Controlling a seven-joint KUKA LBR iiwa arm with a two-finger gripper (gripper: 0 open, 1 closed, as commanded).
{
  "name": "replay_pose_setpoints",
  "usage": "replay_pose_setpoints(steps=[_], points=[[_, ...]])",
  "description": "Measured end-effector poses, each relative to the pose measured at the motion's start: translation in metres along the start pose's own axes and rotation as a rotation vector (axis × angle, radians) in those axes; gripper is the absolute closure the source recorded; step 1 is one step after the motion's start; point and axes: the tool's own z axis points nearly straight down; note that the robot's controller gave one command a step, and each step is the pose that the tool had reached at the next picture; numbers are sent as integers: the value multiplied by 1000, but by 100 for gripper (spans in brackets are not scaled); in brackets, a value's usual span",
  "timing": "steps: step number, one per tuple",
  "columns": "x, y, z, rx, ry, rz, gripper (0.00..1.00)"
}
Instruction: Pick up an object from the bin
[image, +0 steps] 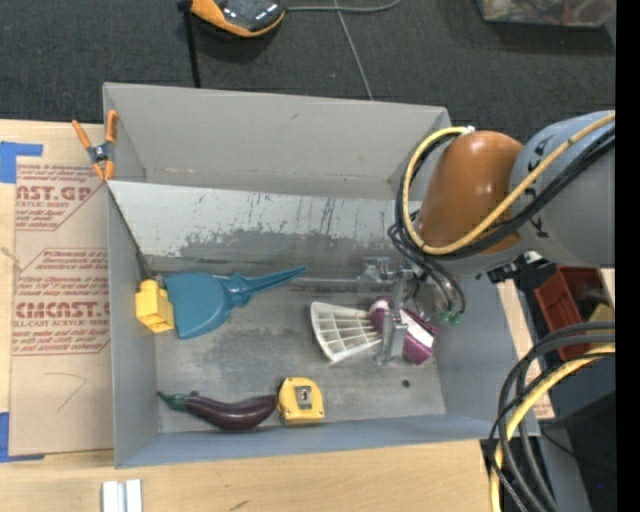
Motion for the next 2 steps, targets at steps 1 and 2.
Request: replay_pose_setpoints(steps=[1, 2], points=[[-2, 0, -5, 1, -7, 0, 0], [-7, -3, 37, 1, -13, -12, 0]])
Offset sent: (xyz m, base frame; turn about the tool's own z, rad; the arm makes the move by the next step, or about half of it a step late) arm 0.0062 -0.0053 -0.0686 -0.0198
